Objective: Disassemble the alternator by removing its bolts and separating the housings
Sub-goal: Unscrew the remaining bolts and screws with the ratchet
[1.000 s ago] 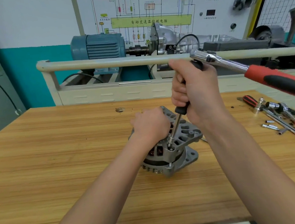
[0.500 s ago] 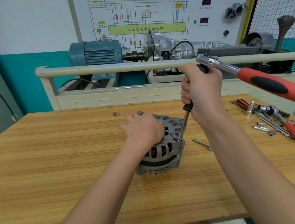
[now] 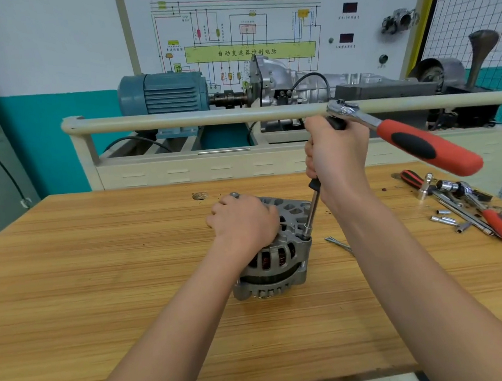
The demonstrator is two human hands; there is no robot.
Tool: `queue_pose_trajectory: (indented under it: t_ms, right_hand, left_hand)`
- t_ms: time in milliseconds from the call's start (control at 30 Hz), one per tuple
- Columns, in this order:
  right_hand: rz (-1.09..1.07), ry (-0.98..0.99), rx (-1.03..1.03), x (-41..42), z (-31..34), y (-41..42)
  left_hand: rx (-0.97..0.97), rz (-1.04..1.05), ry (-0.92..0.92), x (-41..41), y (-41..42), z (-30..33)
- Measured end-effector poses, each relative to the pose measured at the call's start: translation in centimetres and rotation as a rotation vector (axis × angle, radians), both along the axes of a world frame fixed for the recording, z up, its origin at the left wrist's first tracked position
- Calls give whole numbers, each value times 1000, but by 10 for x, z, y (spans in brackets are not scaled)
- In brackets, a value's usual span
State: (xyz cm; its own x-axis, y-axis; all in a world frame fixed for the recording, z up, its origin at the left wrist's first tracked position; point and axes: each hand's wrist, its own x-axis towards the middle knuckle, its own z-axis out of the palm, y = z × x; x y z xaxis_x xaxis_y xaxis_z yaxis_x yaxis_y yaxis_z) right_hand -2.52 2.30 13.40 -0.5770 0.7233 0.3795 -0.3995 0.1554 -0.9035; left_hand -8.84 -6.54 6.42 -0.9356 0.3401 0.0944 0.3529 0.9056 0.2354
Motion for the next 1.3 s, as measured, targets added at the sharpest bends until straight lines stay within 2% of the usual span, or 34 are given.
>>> queue_pose_trajectory:
  t_ms: [100,267,367,533,700,833,933,1300]
  right_hand:
    - [-34,-56,75,-5,-1,-1]
    - [-48,-31,17,-11,2,4]
    - [-72,-21,-19,-13,3,5]
    - [-115,2,45,-10,0,-10]
    - [-114,-96,229,-4,-5,-23]
    - [-144,-42,215,-2,-6,-23]
    - [-81,-10,182,0,-9,-19]
    - [204,-129,264,-3,-6,-2]
  left_hand:
    - [-27,26,27,2,1,1]
    - [-81,48,47,1,-3,3]
    - [-98,-39,103,-7,1,6]
    - [83,-199,-21,-17,5,2]
    - [135,-189,-29,-18,3,-4]
    - [143,-163,-35,-16,3,-5]
    - [150,-152,-30,-15,3,-5]
    - [195,-178,-3,-23,5,-8]
